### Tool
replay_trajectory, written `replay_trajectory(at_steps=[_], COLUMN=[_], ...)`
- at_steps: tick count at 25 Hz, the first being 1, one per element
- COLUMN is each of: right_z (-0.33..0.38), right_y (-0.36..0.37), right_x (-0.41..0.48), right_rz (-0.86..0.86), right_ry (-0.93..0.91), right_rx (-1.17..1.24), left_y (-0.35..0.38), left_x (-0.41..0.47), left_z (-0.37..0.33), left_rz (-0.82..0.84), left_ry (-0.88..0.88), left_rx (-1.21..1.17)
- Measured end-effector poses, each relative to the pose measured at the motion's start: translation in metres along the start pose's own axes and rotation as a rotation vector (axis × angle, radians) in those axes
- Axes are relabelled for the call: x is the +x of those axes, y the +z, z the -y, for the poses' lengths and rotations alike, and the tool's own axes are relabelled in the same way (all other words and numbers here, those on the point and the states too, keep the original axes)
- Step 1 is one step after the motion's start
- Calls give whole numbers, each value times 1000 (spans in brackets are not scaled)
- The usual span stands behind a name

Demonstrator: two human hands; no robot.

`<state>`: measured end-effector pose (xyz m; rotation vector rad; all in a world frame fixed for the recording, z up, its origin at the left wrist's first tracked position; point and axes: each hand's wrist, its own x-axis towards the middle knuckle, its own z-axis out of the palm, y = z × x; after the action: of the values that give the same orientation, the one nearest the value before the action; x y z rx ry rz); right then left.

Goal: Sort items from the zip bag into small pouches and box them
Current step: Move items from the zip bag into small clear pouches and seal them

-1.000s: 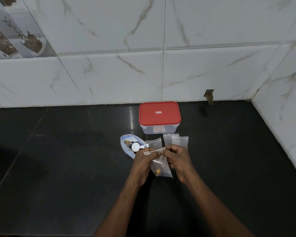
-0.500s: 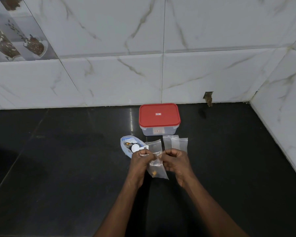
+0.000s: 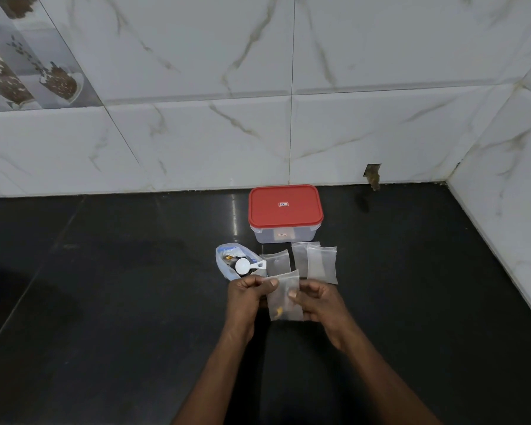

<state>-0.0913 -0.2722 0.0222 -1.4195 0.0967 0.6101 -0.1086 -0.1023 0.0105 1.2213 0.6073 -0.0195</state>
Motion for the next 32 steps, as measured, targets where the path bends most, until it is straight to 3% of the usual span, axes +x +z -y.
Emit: replay_trajectory(at_steps=[2, 4, 7, 9, 13, 17, 21, 24, 27, 29, 32], right_z=[-6, -11, -10, -7, -2, -7, -5, -14, -43, -54, -53], right_y=[4, 8, 1, -4, 11, 38, 49, 46, 35, 30, 33], right_x=[0, 5, 21, 34, 70, 102, 95, 85, 89, 92, 95], right_rz=[21, -108, -411, -482, -425, -451, -453, -560, -414, -323, -348], right_ry=[23, -3, -29, -13, -2, 31, -55, -338, -666, -641, -560], right_rx=[-82, -42, 44, 22, -108, -303, -966, -1357, -1465, -1455, -1456], left_y=[4, 8, 4, -8, -29, -32, -29, -29, -32, -33, -32], left_x=[5, 8, 12, 17, 17, 16, 10, 13, 14, 14, 13], left_z=[-4, -8, -14, -10, 6, 19, 15, 15, 17, 19, 20], left_rz=[31, 44, -153, -317, -536, -557, -514, -507, -502, -497, -500], left_ry=[39, 73, 148, 171, 98, 45, 68, 69, 91, 119, 131], left_rx=[4, 11, 13, -25, 50, 174, 202, 281, 360, 385, 385])
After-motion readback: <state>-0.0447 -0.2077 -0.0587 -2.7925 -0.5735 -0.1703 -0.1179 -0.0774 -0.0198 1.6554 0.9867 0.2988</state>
